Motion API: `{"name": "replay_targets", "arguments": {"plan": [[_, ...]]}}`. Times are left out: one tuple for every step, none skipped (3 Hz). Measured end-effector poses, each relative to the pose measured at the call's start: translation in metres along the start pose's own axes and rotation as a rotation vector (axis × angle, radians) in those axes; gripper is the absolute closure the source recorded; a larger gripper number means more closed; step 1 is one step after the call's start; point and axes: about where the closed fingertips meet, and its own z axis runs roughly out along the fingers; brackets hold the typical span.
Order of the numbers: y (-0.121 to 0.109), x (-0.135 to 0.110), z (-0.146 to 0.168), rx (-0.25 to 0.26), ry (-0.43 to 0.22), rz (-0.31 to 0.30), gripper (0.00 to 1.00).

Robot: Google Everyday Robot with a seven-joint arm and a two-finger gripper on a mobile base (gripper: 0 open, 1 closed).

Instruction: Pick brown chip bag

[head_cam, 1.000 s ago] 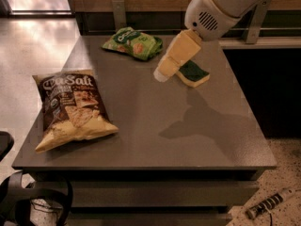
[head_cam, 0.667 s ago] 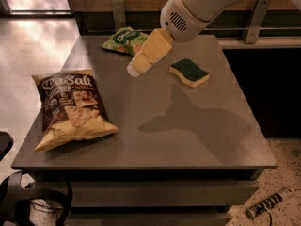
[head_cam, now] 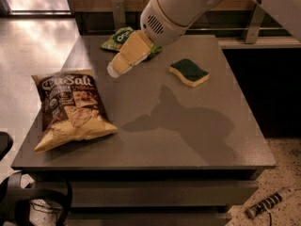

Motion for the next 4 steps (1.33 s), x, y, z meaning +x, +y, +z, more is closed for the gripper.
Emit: {"name": "replay_targets", "arguments": {"plan": [[-0.003,0.002,0.003,0.008,0.019,0.042,0.00],[0.002,-0.008,0.030,0.055,0.111,0.104,0.00],[0.018,-0.025,0.065,0.066,0.178,0.138,0.00],[0.046,-0.038,0.105,0.031,0.238,0.153,0.00]]}}
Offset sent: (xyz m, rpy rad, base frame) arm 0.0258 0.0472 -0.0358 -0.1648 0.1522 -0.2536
